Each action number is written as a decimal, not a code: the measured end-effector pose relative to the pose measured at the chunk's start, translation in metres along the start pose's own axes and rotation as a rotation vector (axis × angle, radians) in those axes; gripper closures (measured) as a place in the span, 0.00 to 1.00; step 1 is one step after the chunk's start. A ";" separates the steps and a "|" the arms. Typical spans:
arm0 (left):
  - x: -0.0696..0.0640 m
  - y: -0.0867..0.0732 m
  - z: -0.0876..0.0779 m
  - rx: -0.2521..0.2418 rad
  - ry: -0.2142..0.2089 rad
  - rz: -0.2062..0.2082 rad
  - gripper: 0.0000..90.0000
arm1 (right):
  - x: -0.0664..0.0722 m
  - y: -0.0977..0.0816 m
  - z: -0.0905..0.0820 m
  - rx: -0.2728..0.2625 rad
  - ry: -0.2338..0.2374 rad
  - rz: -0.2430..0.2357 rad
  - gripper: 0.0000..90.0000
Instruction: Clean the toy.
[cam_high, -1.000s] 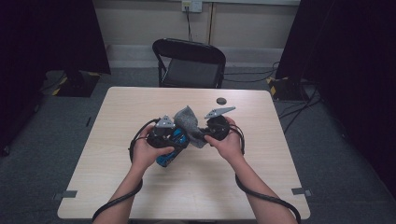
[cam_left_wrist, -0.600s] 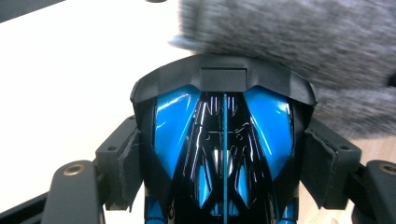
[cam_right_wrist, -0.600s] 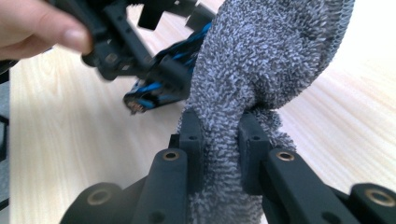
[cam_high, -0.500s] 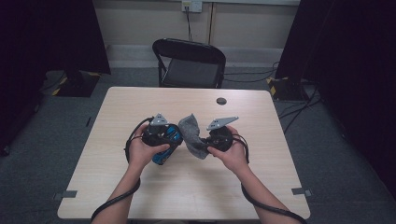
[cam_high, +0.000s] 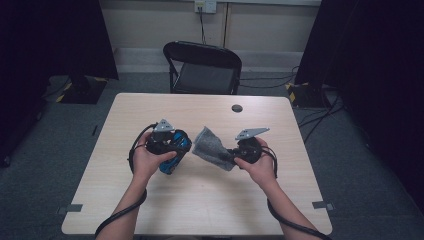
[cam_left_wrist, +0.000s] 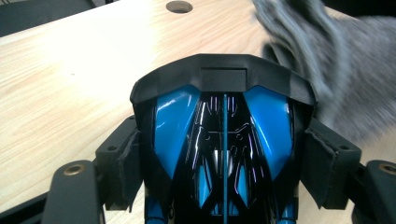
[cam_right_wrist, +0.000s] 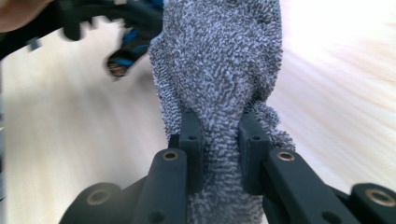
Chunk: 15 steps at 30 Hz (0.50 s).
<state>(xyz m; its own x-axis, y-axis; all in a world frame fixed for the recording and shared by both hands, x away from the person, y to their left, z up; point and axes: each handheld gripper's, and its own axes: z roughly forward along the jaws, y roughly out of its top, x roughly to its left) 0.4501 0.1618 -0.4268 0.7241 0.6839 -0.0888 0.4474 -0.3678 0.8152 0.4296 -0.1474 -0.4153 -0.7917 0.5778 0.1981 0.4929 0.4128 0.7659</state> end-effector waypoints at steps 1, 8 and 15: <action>-0.001 0.001 0.000 -0.001 -0.004 0.002 0.28 | -0.004 0.000 -0.002 -0.003 -0.013 0.012 0.84; -0.017 0.009 0.005 0.004 -0.038 0.049 0.28 | -0.032 0.015 -0.007 -0.031 -0.112 0.093 0.84; -0.024 0.008 0.011 0.020 -0.056 0.068 0.28 | -0.032 0.030 0.002 -0.035 -0.122 0.108 0.84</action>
<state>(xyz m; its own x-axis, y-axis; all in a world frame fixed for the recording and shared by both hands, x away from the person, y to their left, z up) 0.4425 0.1355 -0.4243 0.7811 0.6209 -0.0660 0.4065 -0.4254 0.8086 0.4702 -0.1519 -0.4001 -0.6845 0.6992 0.2062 0.5581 0.3208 0.7653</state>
